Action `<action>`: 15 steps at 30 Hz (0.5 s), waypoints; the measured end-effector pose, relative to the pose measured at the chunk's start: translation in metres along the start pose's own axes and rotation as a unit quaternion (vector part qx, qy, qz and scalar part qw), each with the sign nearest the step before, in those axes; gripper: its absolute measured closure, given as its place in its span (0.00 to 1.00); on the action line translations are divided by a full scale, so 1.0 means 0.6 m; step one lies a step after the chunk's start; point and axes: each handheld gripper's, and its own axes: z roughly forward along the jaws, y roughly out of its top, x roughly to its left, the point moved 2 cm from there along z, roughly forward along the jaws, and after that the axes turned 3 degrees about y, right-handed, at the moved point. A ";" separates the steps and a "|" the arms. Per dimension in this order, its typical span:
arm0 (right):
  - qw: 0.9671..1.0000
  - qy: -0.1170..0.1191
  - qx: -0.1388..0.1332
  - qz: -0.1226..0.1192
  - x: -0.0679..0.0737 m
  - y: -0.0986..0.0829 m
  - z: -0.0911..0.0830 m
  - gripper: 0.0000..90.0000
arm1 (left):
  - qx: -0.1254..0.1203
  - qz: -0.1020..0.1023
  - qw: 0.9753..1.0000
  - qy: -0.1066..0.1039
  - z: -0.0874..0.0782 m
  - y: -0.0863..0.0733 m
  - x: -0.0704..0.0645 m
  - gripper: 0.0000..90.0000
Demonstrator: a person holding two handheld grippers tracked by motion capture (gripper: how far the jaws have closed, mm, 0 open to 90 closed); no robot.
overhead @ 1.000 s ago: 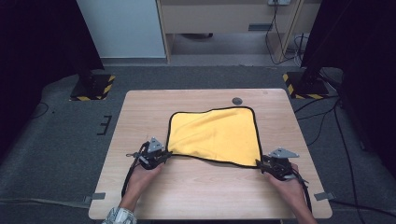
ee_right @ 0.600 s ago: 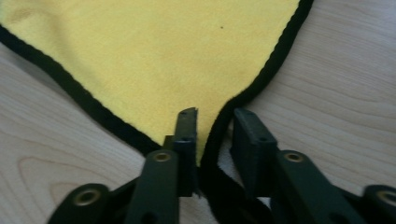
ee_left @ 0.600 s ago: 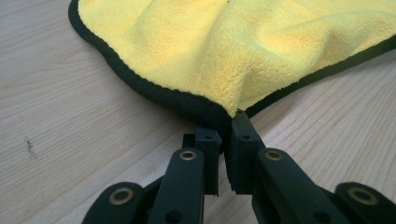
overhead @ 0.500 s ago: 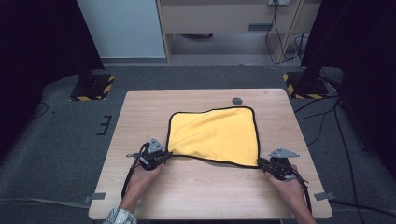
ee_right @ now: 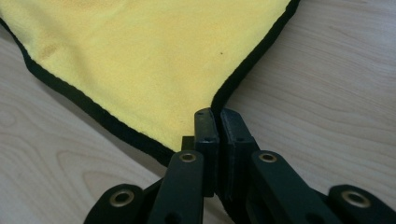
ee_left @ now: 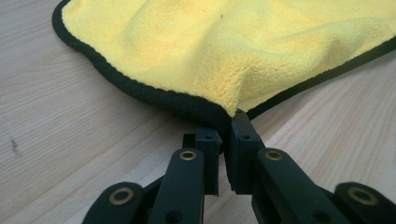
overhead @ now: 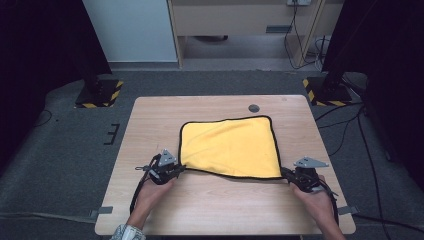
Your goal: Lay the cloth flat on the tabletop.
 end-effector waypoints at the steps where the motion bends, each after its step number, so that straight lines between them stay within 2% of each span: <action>1: 1.000 0.001 0.003 0.000 0.001 -0.002 -0.005 0.96 | 0.001 0.002 1.000 -0.001 -0.001 0.000 -0.002 0.94; 6: 1.000 0.005 0.006 -0.007 0.003 -0.014 -0.020 0.96 | 0.005 0.007 1.000 -0.009 -0.008 -0.005 -0.016 0.94; 10: 1.000 0.008 0.008 0.000 0.005 -0.022 -0.027 0.96 | 0.011 0.012 1.000 -0.014 -0.012 -0.012 -0.027 0.94; 15: 1.000 0.016 0.000 0.004 0.008 -0.031 -0.038 0.96 | 0.013 0.007 1.000 -0.020 -0.017 -0.013 -0.029 0.94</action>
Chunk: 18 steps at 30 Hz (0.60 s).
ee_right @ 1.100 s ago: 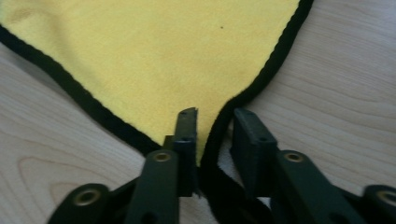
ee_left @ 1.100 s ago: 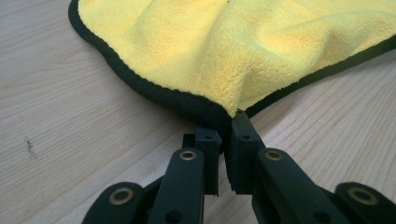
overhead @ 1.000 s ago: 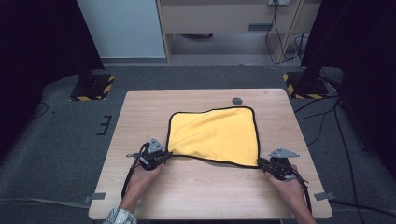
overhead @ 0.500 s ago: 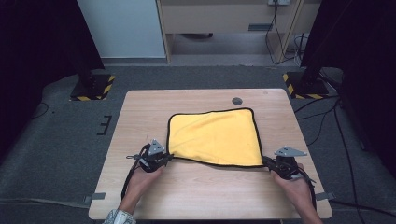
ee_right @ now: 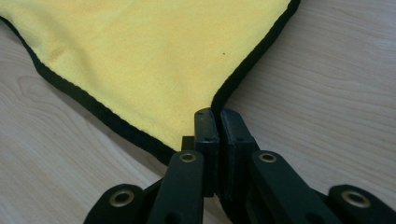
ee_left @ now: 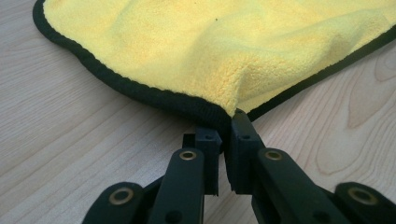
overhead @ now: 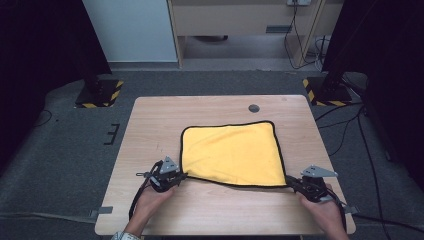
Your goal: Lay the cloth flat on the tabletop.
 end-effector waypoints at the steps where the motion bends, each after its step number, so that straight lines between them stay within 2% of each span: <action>1: 1.000 0.000 0.000 0.002 0.002 -0.002 -0.003 0.96 | -0.001 0.000 1.000 -0.001 -0.001 0.000 -0.001 0.94; 8: 1.000 0.008 -0.005 0.009 0.011 -0.008 -0.011 0.96 | 0.002 0.007 1.000 -0.005 -0.016 -0.009 -0.007 0.94; 14: 1.000 0.006 0.000 0.000 0.017 -0.012 -0.013 0.96 | 0.012 0.003 1.000 -0.010 -0.024 -0.015 -0.010 0.93; 16: 1.000 0.004 -0.001 -0.001 0.018 -0.011 -0.013 0.93 | 0.011 -0.002 1.000 -0.005 -0.025 -0.016 -0.010 0.84; 18: 1.000 -0.001 -0.004 -0.004 0.019 -0.010 -0.013 0.80 | 0.001 -0.010 1.000 0.004 -0.029 -0.017 -0.005 0.74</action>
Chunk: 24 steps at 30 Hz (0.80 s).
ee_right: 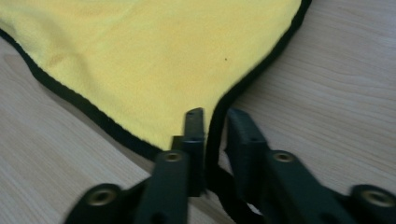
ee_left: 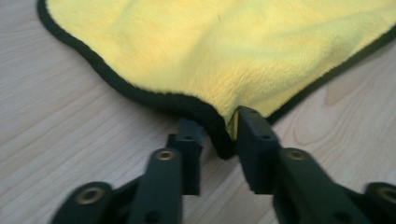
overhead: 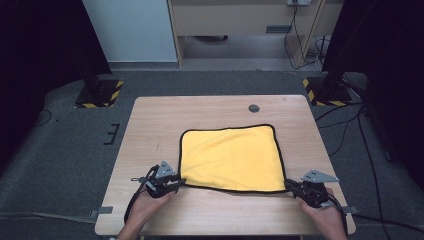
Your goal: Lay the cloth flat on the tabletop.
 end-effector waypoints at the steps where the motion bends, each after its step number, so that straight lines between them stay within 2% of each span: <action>1: 1.000 -0.005 -0.003 -0.002 0.000 0.001 -0.001 0.75 | -0.004 -0.003 1.000 0.003 -0.003 0.000 0.003 0.70; 3: 1.000 -0.010 -0.009 -0.010 0.004 0.004 -0.002 0.67 | -0.013 -0.013 1.000 0.012 -0.011 0.000 0.009 0.60; 7: 1.000 -0.020 -0.018 -0.015 0.009 0.013 0.001 0.54 | -0.027 -0.023 0.999 0.011 -0.026 0.001 0.016 0.56; 12: 1.000 -0.016 -0.015 -0.021 0.016 0.018 0.008 0.54 | -0.025 -0.021 0.999 0.014 -0.033 -0.005 0.011 0.55; 15: 0.999 -0.017 -0.013 -0.031 0.018 0.019 0.010 0.56 | -0.015 -0.019 1.000 0.008 -0.035 -0.017 0.004 0.62; 16: 0.999 -0.017 -0.014 -0.031 0.018 0.018 0.011 0.57 | -0.006 -0.017 1.000 0.001 -0.034 -0.020 0.001 0.65; 21: 0.999 -0.017 -0.012 -0.026 0.015 0.017 0.013 0.58 | 0.007 -0.014 1.000 -0.002 -0.024 -0.022 0.001 0.68; 24: 0.999 -0.014 -0.012 -0.028 0.017 0.018 0.015 0.58 | 0.011 -0.018 1.000 -0.013 -0.012 -0.019 0.002 0.69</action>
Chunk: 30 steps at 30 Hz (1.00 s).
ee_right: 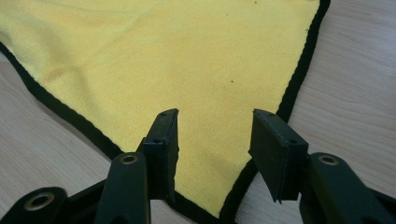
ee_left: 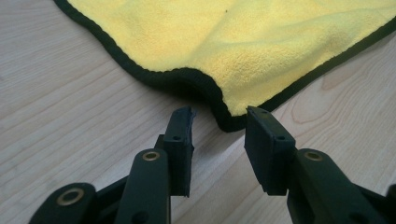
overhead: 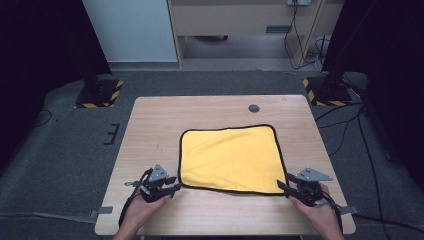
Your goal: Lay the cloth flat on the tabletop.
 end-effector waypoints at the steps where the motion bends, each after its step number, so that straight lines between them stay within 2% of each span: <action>1: 1.000 0.000 0.000 0.000 0.001 0.000 0.001 0.58 | 0.002 0.001 1.000 -0.003 0.005 0.002 -0.001 0.68; 5: 1.000 0.004 0.002 -0.004 0.002 0.001 0.002 0.58 | 0.009 0.003 1.000 -0.012 0.020 0.005 -0.005 0.67; 8: 1.000 0.006 0.001 -0.005 0.003 0.002 0.002 0.58 | 0.008 -0.008 1.000 -0.026 0.025 0.005 -0.005 0.69; 12: 1.000 0.007 -0.001 -0.005 0.004 0.003 0.002 0.58 | 0.016 -0.002 0.999 -0.037 0.020 0.004 -0.008 0.84; 15: 1.000 0.007 -0.001 -0.003 0.004 0.003 0.003 0.58 | 0.014 -0.006 0.999 -0.040 0.012 0.008 -0.007 0.93; 20: 1.000 0.011 -0.003 -0.012 0.010 0.009 0.004 0.57 | 0.021 -0.018 0.998 -0.053 0.000 0.010 -0.005 0.93; 22: 1.000 0.013 -0.004 -0.015 0.015 0.013 0.005 0.57 | 0.027 -0.022 0.998 -0.055 -0.004 0.009 -0.004 0.89; 30: 0.999 0.026 -0.012 -0.043 0.050 0.036 0.027 0.51 | -0.002 -0.036 0.999 -0.022 -0.033 0.017 0.016 0.79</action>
